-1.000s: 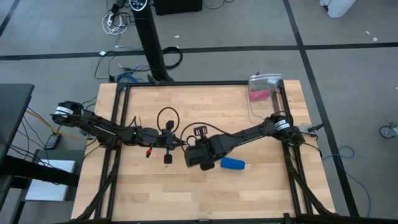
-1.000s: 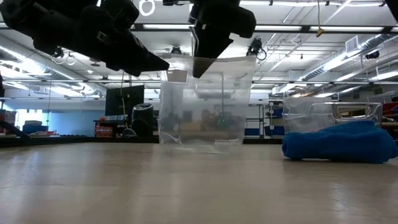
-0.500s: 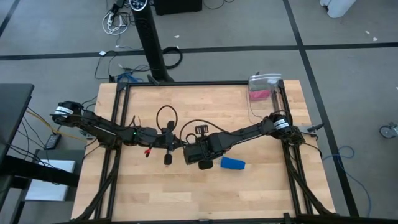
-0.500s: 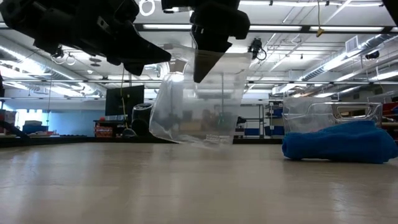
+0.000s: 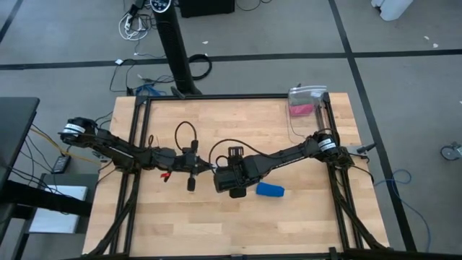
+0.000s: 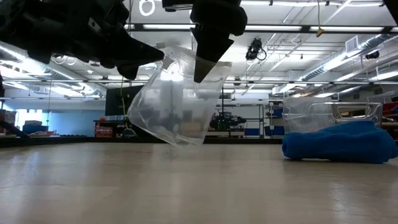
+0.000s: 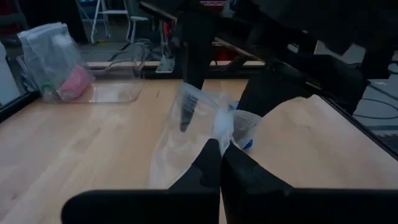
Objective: Roll bandage
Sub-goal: Put the blue rolled bandage into the transparent zip bag
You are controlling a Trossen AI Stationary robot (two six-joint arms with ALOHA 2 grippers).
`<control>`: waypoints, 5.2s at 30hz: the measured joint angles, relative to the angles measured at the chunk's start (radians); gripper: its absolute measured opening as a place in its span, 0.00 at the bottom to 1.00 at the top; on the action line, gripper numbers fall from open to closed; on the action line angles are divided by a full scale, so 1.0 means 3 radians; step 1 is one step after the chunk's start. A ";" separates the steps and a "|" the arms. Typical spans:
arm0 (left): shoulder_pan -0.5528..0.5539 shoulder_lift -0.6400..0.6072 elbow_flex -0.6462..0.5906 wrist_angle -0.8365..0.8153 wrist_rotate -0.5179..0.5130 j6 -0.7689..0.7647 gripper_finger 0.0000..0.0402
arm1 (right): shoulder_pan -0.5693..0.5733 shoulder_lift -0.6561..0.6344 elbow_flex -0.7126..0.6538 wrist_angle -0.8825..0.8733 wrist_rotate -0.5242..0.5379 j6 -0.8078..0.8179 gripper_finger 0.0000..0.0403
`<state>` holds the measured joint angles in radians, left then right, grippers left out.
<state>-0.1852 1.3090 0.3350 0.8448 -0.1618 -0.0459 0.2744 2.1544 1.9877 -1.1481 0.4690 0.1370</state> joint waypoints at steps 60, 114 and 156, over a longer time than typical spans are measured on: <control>-0.0015 0.0696 -0.0009 0.0504 -0.0204 0.0054 0.00 | 0.0997 -0.0050 -0.0803 -0.1273 -0.0714 0.2209 0.65; -0.0018 0.0696 0.0164 0.0578 0.0253 -0.0214 0.00 | 0.0702 -0.0050 0.0678 0.0195 0.1128 -0.0352 0.10; -0.0045 0.0696 0.0164 0.0638 0.0431 -0.0147 0.00 | 0.0499 -0.1257 -0.1688 0.2197 0.0718 -0.0732 0.10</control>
<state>-0.1986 1.5177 0.3843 1.0363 -0.0326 -0.0898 0.4240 1.7772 1.4812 -0.4890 0.6843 -0.0825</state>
